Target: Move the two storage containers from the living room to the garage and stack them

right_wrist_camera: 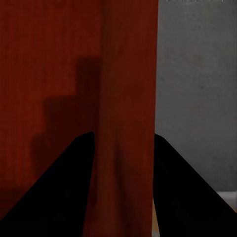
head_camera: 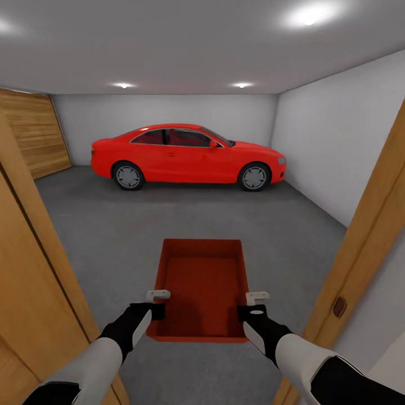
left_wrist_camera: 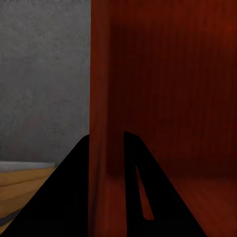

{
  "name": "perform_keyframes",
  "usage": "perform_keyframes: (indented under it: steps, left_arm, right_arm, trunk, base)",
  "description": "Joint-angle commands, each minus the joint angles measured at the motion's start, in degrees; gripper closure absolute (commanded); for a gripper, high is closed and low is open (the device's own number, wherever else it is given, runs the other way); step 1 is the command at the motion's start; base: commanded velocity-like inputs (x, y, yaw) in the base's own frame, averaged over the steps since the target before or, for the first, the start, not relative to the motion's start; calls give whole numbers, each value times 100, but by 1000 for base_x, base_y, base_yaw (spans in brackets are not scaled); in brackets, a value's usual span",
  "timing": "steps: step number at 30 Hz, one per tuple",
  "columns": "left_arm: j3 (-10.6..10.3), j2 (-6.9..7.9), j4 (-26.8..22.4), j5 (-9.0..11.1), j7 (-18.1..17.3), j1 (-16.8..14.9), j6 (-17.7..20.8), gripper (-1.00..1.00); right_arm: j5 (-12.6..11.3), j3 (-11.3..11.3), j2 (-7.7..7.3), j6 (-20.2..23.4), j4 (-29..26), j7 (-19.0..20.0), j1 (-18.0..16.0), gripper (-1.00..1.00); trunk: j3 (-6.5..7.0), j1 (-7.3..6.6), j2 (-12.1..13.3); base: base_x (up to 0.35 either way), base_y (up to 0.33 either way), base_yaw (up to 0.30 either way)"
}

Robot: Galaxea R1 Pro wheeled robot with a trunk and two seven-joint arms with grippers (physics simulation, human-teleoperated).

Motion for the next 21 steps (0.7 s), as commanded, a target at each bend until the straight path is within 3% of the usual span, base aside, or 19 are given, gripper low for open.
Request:
perform_keyframes:
  steps: [1,8,21]
  left_arm:
    - [82,-35,5,-62,56,-1,41,100]
    - [82,-39,17,-64,58,-1,-67,100]
    - [82,-42,55,-67,59,-1,-74,100]
  right_arm:
    - [183,-98,2,-16,-19,-67,-8,100]
    - [184,-98,0,-12,-18,-65,-8,100]
    - [181,-98,-4,-12,-18,-63,-8,100]
  trunk:
    - [-13,4,-14]
    - [-13,4,-14]
    - [-13,4,-14]
  base:
    - [11,1,0]
    - [29,0,0]
    - [300,0,0]
